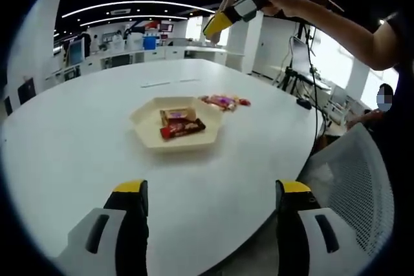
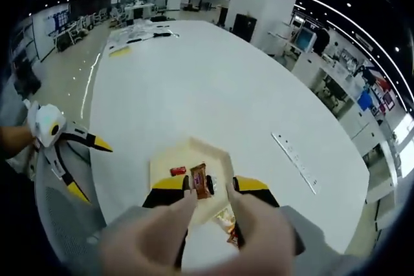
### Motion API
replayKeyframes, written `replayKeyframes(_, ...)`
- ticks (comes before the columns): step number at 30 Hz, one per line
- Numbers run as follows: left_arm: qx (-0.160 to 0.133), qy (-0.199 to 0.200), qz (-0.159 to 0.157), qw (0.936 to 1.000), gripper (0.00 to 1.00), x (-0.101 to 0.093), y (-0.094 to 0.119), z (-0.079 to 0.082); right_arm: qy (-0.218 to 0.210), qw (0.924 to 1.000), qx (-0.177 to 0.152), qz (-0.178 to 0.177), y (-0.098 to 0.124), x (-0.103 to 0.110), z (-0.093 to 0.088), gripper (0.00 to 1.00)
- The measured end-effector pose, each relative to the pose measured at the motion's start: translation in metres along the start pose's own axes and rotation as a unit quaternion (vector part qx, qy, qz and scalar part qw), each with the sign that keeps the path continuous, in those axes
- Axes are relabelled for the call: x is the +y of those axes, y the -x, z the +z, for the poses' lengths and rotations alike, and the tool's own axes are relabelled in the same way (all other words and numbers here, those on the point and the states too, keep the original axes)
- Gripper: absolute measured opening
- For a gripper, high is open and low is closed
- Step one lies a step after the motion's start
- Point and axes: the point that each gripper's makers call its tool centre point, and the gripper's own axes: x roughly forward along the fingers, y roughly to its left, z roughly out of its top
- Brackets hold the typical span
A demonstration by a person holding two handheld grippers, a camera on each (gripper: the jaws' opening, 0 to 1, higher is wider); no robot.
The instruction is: Place the target food into the container with the food tongs after gripping and lifting it, then release it inside without dropping or visibly crushing the food.
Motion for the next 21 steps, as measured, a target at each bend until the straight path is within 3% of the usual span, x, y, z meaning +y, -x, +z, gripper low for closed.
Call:
replayKeyframes(13, 0.008, 0.003, -0.002, 1.0000, 0.78, -0.001, -0.001, -0.003, -0.031, 0.9990, 0.034, 0.002, -0.006, -0.006, -0.046, 0.27)
replayKeyframes(21, 0.014, 0.003, -0.003, 0.9999, 0.78, -0.001, -0.002, -0.005, -0.041, 0.9982, 0.045, 0.000, -0.005, -0.011, -0.062, 0.27)
